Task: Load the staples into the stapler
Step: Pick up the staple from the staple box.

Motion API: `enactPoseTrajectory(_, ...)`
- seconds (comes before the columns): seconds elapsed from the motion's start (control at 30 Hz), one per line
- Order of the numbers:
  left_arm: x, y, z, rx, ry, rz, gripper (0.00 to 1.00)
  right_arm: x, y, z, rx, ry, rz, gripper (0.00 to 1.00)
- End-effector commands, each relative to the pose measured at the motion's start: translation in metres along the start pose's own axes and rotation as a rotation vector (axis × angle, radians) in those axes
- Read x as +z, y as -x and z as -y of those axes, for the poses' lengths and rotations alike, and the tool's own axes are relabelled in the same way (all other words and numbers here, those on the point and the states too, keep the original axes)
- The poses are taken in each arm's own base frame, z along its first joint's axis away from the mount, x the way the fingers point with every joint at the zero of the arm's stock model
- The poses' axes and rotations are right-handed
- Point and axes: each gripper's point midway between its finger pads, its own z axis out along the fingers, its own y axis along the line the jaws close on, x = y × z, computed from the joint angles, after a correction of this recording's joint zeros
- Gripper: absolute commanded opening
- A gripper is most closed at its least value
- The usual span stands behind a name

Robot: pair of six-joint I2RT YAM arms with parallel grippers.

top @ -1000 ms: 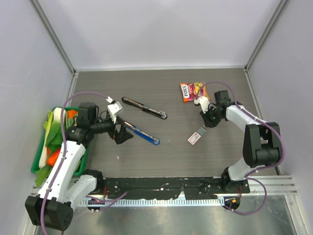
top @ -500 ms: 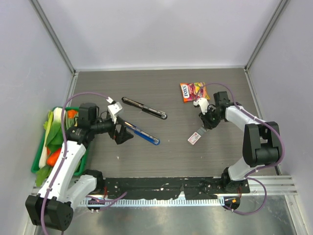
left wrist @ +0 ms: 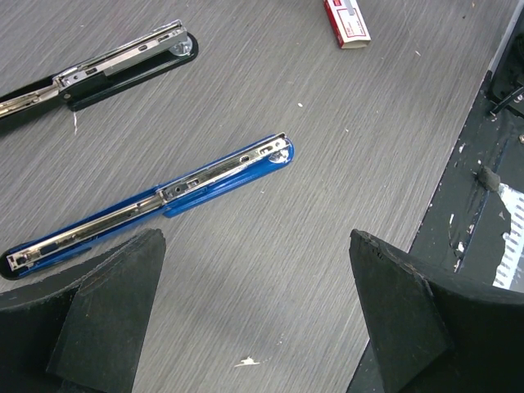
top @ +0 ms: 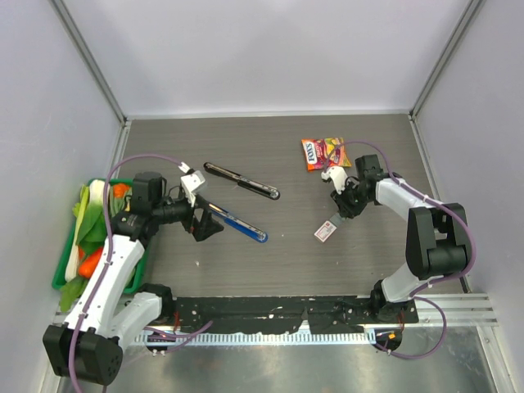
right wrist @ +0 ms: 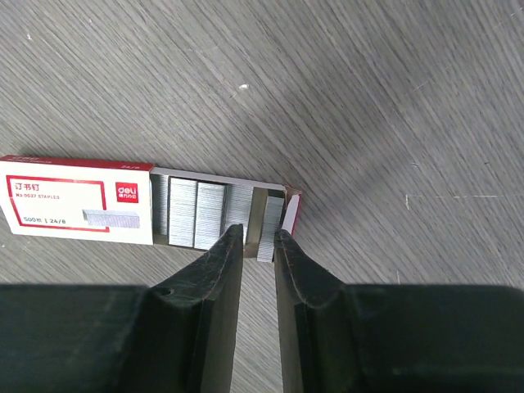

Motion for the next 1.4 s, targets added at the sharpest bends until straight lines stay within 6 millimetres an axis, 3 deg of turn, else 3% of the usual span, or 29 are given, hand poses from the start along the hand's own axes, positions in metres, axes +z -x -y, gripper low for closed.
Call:
enactPoseTrajectory(0.0,0.000,0.006,-0.002,0.009,0.003,0.030,1.00,-0.004,0.012,0.005,-0.030,-0.029,0.045,0.28)
enactPoseTrajectory(0.43,0.000,0.004,-0.003,-0.001,0.002,0.028,1.00,-0.013,0.022,-0.007,-0.060,0.009,0.103,0.28)
enactPoseTrajectory(0.63,0.001,0.004,-0.003,-0.002,0.001,0.029,1.00,-0.005,0.013,-0.004,-0.041,0.013,0.057,0.28)
enactPoseTrajectory(1.37,0.000,0.003,-0.004,-0.013,-0.004,0.035,1.00,-0.001,0.010,0.014,0.032,-0.050,0.056,0.28)
